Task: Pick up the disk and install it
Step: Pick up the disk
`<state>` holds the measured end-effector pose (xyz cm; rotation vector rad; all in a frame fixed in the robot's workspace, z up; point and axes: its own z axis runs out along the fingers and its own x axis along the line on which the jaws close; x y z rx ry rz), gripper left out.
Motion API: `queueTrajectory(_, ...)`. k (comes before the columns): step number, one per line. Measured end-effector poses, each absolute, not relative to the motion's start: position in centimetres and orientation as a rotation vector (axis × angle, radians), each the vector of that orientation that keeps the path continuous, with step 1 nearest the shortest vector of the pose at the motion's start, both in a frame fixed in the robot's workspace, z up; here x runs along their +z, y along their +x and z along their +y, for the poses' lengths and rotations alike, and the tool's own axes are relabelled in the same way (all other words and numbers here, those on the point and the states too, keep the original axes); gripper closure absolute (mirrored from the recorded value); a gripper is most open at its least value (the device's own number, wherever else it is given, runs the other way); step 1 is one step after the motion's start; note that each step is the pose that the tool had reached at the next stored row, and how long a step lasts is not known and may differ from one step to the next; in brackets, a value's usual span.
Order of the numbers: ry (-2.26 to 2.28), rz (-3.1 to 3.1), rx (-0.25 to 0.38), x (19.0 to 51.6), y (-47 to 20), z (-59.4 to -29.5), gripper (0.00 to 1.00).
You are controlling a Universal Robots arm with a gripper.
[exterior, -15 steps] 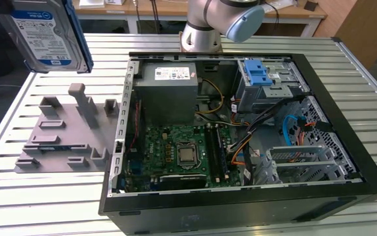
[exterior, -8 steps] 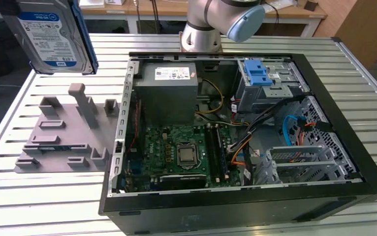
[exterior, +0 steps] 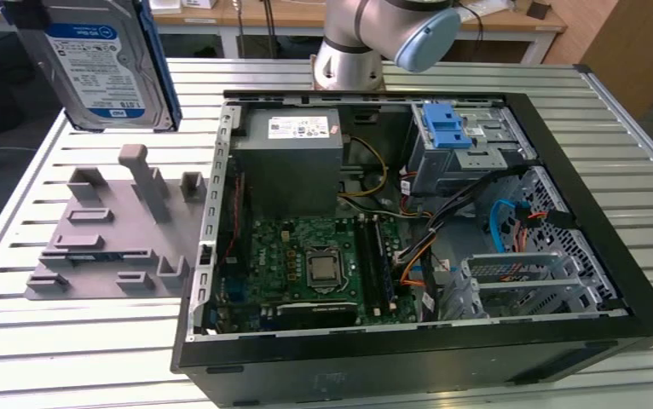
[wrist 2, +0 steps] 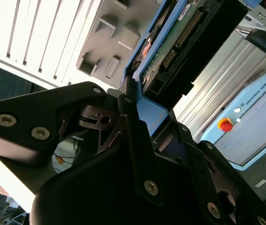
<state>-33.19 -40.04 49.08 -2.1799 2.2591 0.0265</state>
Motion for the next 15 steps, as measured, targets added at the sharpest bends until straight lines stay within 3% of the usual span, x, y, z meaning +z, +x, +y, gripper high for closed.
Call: queueTrajectory(15, -2.18, 2.26, 0.028, 49.1, -30.0, -40.6, 0.64)
